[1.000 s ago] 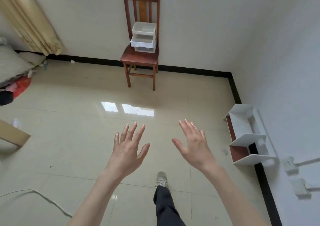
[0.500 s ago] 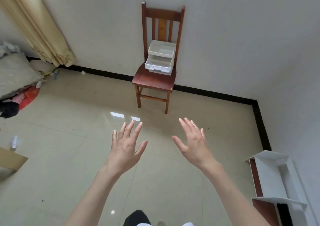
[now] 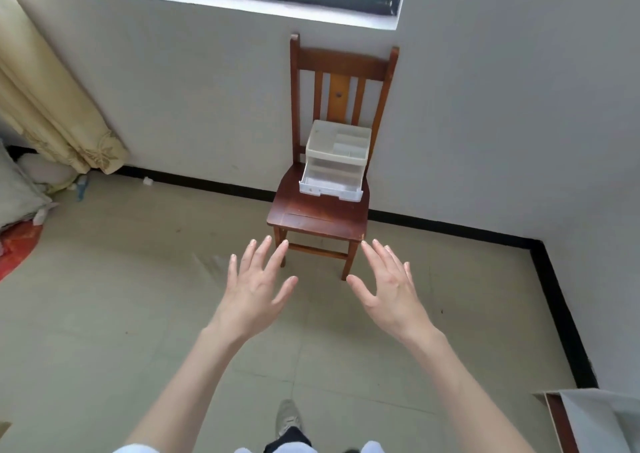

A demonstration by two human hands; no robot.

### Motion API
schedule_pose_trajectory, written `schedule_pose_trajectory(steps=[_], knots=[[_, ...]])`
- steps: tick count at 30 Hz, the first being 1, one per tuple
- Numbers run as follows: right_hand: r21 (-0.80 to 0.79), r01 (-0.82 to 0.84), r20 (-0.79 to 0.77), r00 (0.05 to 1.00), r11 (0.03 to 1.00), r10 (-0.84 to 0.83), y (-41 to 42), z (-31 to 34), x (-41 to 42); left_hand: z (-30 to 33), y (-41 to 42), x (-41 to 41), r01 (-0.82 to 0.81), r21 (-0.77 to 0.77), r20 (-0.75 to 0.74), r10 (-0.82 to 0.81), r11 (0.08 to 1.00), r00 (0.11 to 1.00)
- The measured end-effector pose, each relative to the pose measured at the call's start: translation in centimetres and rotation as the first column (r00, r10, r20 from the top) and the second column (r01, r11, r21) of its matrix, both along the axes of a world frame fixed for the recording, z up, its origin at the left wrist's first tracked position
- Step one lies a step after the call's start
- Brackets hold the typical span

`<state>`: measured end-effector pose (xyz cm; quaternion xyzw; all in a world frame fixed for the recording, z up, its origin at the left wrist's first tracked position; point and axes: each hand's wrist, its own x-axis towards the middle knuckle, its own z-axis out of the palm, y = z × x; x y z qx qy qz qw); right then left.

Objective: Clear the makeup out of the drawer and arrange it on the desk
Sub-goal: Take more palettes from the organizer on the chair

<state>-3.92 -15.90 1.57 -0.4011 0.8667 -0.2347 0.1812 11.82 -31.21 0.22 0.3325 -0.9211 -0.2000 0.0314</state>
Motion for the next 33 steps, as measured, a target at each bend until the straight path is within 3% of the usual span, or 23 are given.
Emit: schedule_pose_trajectory(steps=[12, 23, 28, 33], knots=[[0.108, 0.086, 0.071, 0.993, 0.99, -0.094, -13.2, -4.8, -14.4, -4.6, -14.3, -15.0, 0.105, 0.075, 0.126, -0.114, 0.992, 0.986], [0.261, 0.042, 0.161, 0.983, 0.965, -0.086, -24.0, -13.8, -32.0, -13.7, -25.6, -32.7, 0.064, 0.18, 0.215, -0.103, 0.982, 0.971], [0.327, 0.007, 0.183, 0.98, 0.945, -0.071, -26.7, -18.7, -35.7, -19.0, -28.9, -36.6, 0.128, 0.175, 0.243, -0.168, 0.976, 0.955], [0.373, -0.021, 0.097, 0.995, 0.927, -0.016, -28.5, -24.8, -35.9, -25.0, -31.1, -37.3, 0.236, 0.179, 0.271, -0.279, 0.955, 0.921]])
